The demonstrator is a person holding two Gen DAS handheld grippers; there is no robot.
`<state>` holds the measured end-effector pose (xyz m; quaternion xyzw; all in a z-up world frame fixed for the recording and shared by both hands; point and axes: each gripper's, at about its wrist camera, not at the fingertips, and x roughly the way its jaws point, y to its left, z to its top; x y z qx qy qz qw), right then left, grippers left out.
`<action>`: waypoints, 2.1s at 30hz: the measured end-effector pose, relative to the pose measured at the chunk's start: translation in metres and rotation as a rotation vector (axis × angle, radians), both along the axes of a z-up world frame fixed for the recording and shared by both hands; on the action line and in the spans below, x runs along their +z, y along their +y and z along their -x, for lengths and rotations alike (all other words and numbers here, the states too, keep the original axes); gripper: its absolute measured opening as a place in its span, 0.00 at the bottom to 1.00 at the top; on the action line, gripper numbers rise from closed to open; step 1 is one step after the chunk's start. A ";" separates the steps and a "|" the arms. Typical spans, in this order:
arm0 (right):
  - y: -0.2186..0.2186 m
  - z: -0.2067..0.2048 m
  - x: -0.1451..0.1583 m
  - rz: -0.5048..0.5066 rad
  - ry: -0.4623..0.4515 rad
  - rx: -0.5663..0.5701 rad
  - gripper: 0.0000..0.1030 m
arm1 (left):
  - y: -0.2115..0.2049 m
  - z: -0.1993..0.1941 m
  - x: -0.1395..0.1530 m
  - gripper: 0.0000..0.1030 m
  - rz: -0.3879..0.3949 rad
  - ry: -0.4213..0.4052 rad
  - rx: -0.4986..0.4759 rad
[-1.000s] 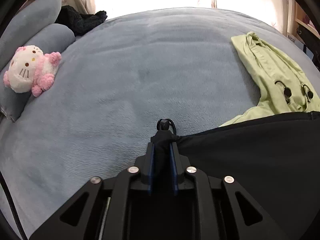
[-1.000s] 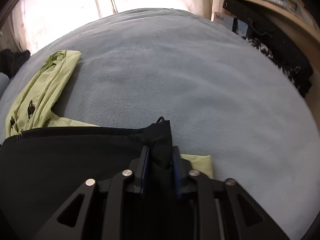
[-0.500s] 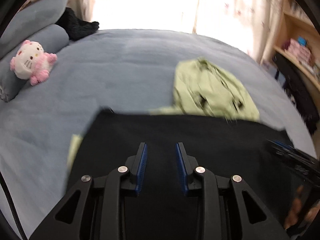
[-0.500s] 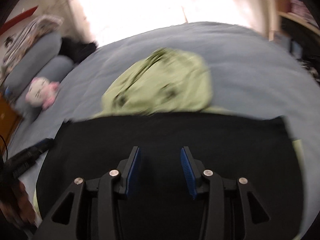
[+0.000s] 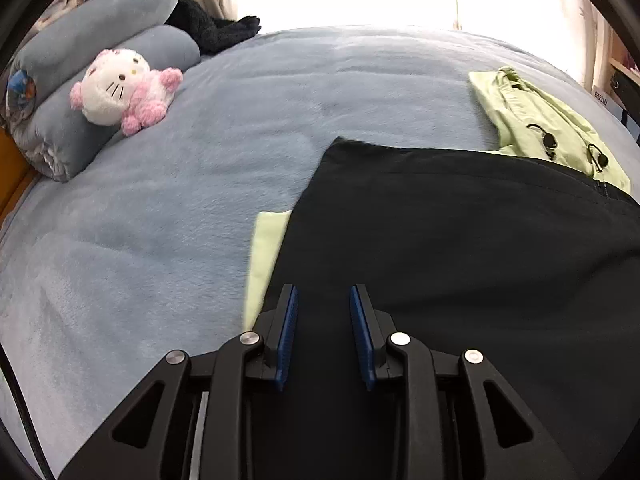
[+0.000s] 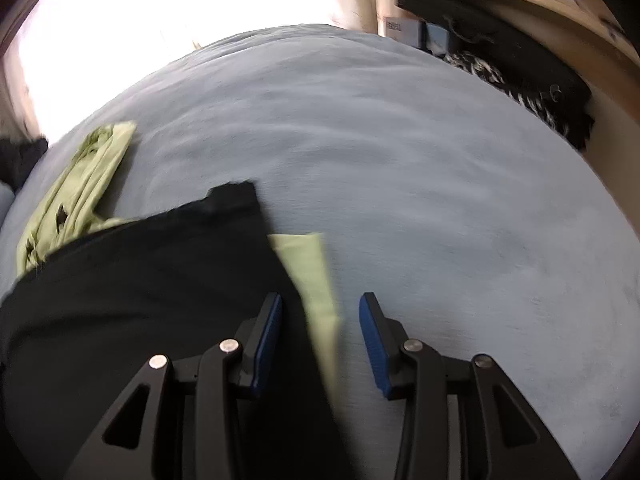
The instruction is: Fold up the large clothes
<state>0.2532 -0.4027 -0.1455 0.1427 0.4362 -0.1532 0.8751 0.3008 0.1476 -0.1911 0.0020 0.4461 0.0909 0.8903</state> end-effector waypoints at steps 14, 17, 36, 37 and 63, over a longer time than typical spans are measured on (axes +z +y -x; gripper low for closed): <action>0.163 0.072 0.059 -0.185 -0.096 0.318 0.47 | -0.048 0.090 0.058 0.26 0.183 -0.023 -0.064; 0.212 0.088 0.048 -0.221 -0.067 0.428 0.47 | -0.081 0.118 0.054 0.26 0.192 -0.028 -0.118; 0.071 0.148 0.009 0.001 0.086 0.103 0.47 | -0.053 0.149 0.014 0.27 0.031 0.051 -0.031; 0.070 0.149 0.009 0.006 0.089 0.098 0.47 | -0.054 0.149 0.014 0.28 0.027 0.051 -0.027; 0.086 0.148 0.005 0.078 0.142 0.070 0.50 | -0.050 0.166 0.032 0.44 0.127 0.096 0.012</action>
